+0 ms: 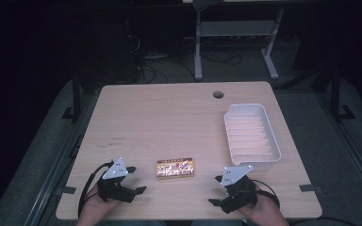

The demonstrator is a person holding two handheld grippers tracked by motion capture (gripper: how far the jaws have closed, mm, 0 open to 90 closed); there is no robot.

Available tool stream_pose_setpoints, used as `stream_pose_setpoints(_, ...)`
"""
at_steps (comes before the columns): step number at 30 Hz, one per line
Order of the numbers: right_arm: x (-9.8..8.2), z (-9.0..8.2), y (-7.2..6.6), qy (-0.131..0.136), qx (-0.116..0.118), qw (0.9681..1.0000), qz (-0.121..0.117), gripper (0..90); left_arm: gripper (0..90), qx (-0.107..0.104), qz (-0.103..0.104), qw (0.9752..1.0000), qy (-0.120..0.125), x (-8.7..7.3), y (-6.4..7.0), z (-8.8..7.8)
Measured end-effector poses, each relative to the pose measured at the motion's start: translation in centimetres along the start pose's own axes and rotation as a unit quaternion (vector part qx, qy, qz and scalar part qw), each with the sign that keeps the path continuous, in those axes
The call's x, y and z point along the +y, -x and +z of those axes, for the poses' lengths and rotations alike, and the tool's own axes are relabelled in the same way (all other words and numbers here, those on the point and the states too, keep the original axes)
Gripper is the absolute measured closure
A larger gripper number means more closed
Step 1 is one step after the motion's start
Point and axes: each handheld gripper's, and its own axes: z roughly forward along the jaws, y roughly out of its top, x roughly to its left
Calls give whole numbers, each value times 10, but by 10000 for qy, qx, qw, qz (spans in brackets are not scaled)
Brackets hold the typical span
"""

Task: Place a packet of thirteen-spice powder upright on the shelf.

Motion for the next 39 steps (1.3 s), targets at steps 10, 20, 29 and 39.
stream_pose_setpoints(10,1,-1,1,58,30,10000,21,232,179,-139,85,9999,36,9,0,1)
stream_pose_setpoints(20,1,-3,1,102,24,9999,-3,232,181,-429,395,9983,34,26,-5,4)
stream_pose_setpoints(29,4,-4,2,167,3,9999,-35,232,181,-637,490,9968,-48,47,-14,14)
stream_pose_setpoints(39,5,-5,3,217,44,9997,-33,232,175,-749,735,9943,-212,75,-15,32)
